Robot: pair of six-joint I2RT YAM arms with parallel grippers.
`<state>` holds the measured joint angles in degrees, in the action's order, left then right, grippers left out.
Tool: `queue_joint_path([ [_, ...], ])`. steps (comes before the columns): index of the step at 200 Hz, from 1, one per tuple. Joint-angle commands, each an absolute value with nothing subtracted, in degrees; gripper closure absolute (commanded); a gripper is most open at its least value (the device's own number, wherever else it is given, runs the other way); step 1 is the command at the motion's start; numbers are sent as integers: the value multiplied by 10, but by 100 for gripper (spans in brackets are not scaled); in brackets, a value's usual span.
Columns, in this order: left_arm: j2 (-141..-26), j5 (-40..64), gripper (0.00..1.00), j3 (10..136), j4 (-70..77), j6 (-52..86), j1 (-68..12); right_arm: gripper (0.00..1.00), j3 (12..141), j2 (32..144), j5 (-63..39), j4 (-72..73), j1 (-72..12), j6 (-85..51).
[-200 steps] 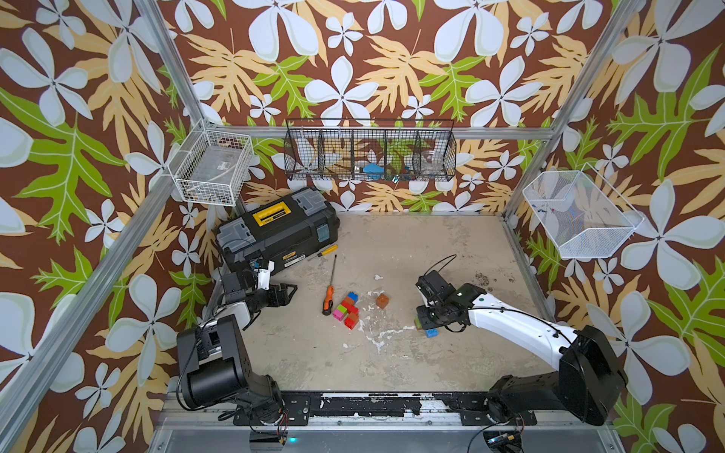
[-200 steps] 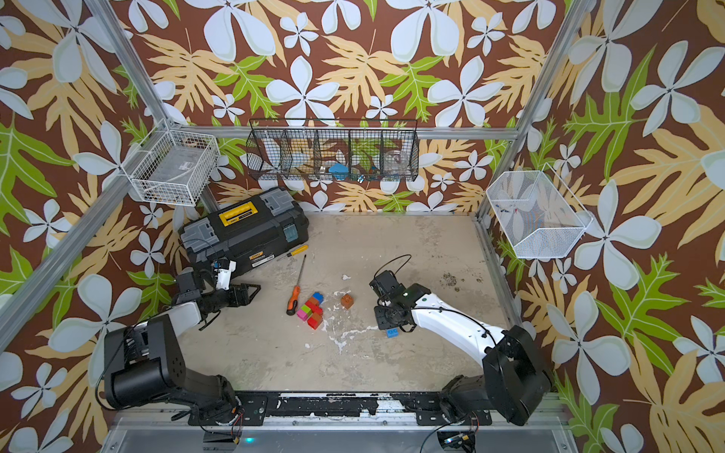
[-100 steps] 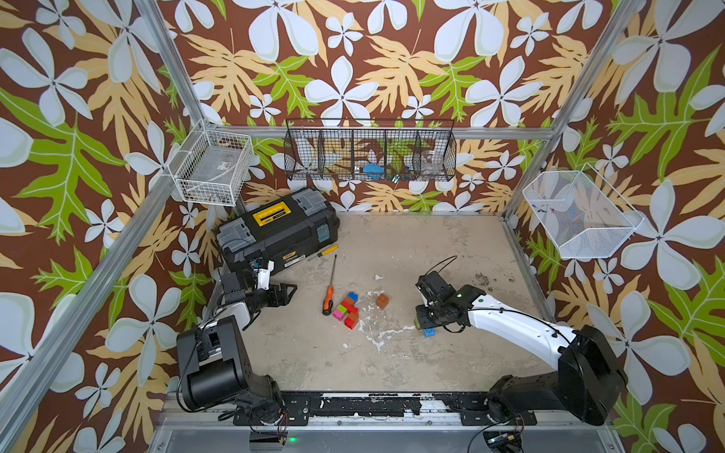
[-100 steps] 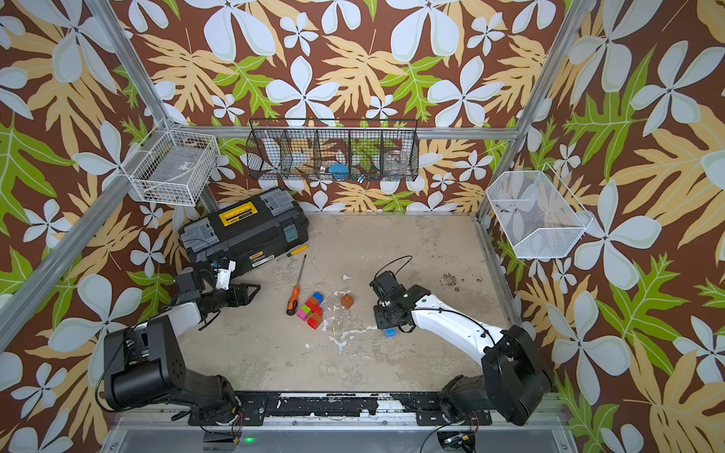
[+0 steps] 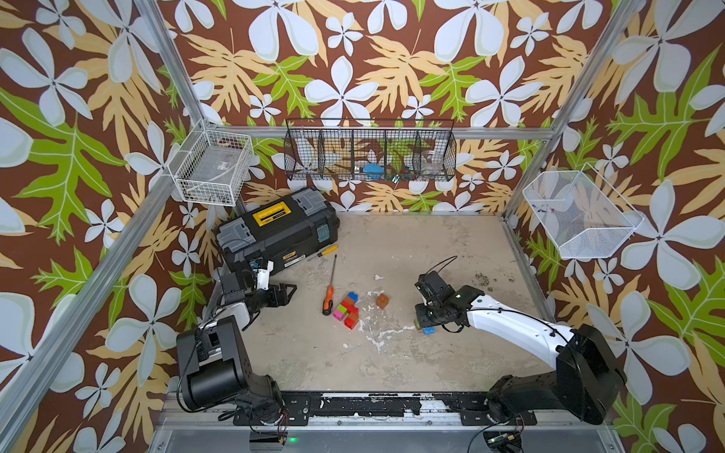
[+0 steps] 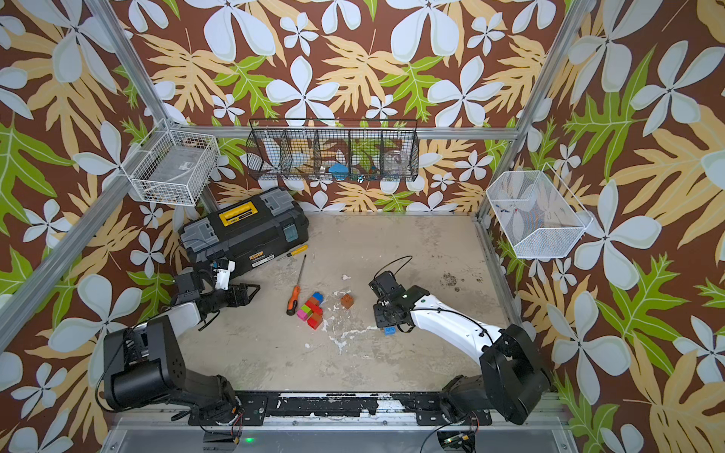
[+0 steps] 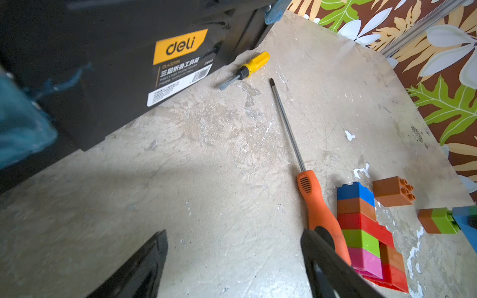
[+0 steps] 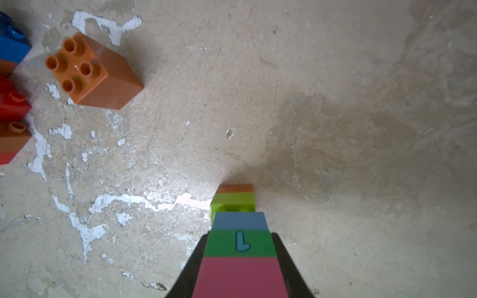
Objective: Assemble the letter h with lego
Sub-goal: Assemble the lego brick with the lego brick.
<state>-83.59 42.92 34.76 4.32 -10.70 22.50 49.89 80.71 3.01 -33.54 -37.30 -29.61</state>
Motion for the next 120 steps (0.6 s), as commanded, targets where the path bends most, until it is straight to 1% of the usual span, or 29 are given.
queue_joint_path([
  [1,-835,440,15,347,40,-113,227,87,491,815,29,-345,-372,-294],
  [120,-837,442,15,349,40,-113,228,87,502,815,12,-374,-372,-286],
])
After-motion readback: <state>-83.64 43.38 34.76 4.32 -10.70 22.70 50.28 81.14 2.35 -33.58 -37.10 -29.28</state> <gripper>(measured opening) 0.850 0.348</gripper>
